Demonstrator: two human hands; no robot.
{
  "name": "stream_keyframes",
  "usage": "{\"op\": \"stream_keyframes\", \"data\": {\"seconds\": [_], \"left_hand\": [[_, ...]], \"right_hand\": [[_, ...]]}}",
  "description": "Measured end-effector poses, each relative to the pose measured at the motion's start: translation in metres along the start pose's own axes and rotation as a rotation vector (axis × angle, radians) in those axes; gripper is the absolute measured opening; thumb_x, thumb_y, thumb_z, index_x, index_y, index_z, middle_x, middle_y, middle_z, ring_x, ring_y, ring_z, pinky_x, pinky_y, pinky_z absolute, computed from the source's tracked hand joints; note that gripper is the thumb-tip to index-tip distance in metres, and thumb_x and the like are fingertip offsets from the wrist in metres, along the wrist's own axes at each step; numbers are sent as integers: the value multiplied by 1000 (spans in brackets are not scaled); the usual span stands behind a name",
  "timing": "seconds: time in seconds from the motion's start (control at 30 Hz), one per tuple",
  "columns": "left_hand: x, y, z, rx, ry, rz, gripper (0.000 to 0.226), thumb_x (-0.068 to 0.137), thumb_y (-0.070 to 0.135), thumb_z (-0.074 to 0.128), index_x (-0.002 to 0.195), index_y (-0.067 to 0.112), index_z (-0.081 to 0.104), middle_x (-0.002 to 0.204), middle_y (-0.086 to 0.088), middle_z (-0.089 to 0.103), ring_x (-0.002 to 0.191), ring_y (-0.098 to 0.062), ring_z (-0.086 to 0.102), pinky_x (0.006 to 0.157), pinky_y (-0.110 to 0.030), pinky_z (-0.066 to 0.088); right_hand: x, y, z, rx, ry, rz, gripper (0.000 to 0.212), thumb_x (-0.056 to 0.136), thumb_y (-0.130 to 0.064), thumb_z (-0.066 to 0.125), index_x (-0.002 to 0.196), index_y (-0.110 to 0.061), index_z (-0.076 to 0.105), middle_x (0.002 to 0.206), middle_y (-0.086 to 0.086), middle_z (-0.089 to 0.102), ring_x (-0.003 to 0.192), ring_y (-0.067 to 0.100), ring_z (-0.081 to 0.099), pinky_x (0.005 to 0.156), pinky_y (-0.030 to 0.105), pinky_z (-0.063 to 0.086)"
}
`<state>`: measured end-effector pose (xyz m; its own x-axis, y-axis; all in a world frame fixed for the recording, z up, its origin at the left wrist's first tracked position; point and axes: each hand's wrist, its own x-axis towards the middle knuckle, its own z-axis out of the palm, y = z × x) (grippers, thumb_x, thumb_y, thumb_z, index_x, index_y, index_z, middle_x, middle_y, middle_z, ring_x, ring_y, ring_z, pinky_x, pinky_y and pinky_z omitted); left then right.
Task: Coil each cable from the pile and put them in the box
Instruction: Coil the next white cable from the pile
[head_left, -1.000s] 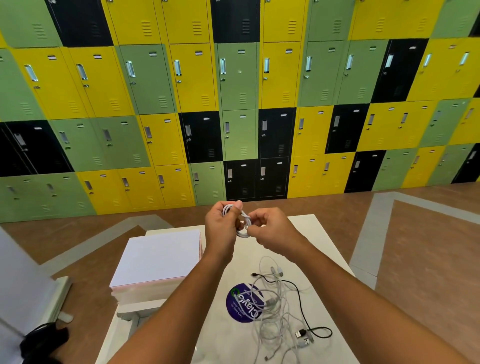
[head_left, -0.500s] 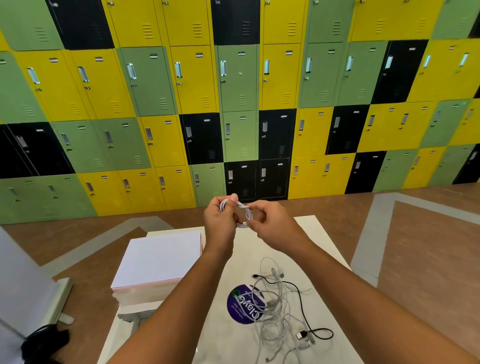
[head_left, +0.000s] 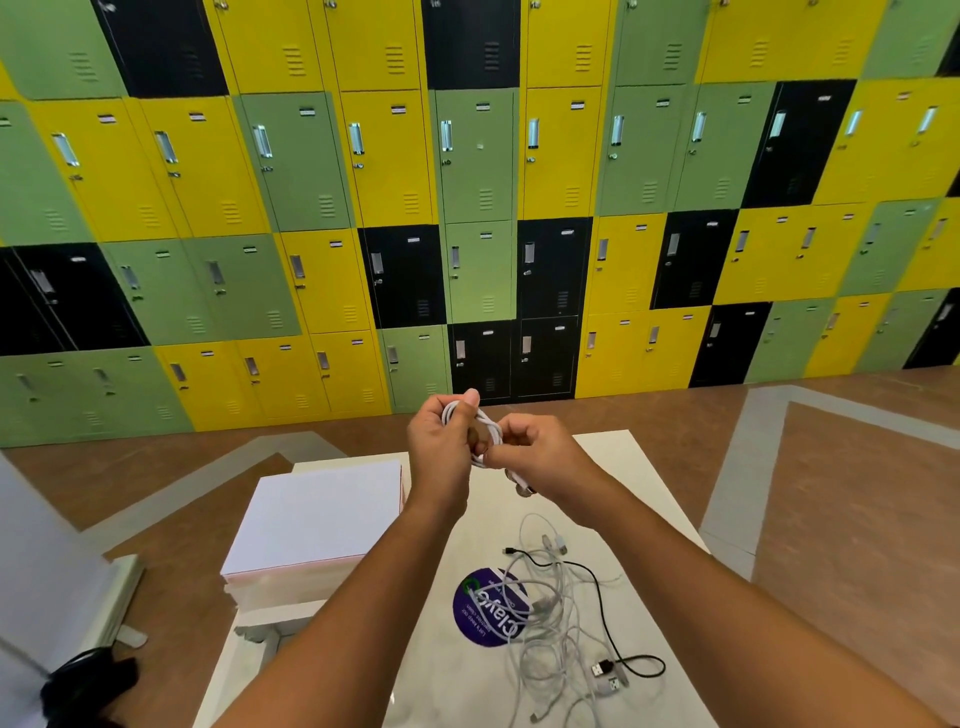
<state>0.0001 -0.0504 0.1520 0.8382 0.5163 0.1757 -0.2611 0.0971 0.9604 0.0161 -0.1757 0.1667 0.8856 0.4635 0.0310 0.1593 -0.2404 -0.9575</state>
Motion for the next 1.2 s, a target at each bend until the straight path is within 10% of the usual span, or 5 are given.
{"op": "stream_keyframes", "data": {"seconds": [0.7, 0.9, 1.2], "left_hand": [[6, 6, -11, -147, -223, -324, 24, 106, 11, 45, 114, 7, 67, 74, -7, 61, 63, -13, 57, 63, -33, 49], [3, 8, -10, 113, -228, -130, 5, 95, 21, 68, 95, 18, 72, 89, -7, 69, 81, -25, 66, 65, -33, 56], [10, -3, -12, -39, -101, -195, 12, 96, 22, 66, 103, 13, 69, 103, -15, 71, 93, -33, 70, 74, -44, 60]], "right_hand": [[10, 2, -29, -34, 152, -58, 13, 94, -9, 67, 104, -10, 74, 76, 10, 71, 61, 15, 67, 60, 27, 58], [11, 6, -26, -81, 175, -112, 11, 93, -12, 69, 102, -11, 76, 76, 6, 74, 69, 20, 72, 65, 31, 62], [12, 9, -27, -509, 249, -265, 14, 92, -24, 70, 103, -21, 79, 88, -2, 52, 79, 8, 50, 63, 20, 37]]}}
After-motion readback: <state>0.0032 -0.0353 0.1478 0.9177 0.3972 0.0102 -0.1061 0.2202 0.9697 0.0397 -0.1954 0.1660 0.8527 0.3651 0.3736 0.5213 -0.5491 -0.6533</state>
